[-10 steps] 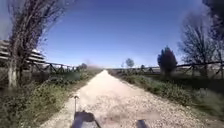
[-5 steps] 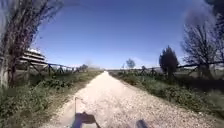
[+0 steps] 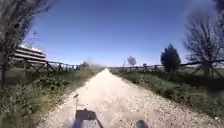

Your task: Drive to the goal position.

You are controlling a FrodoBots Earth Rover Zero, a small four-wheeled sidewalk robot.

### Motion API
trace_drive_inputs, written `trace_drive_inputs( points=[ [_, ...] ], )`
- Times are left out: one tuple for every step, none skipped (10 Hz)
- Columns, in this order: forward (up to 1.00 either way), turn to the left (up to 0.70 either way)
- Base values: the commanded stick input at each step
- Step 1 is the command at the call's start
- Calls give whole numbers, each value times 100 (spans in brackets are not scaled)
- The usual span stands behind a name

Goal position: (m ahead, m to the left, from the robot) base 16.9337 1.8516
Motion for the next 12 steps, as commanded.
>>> trace_drive_inputs(
  points=[
    [50, 0],
    [50, 0],
    [50, 0],
    [50, 0],
    [50, 0],
    [50, 0],
    [50, 0],
    [50, 0],
    [50, 0],
    [50, 0],
    [50, 0],
    [50, 0]
  ],
)
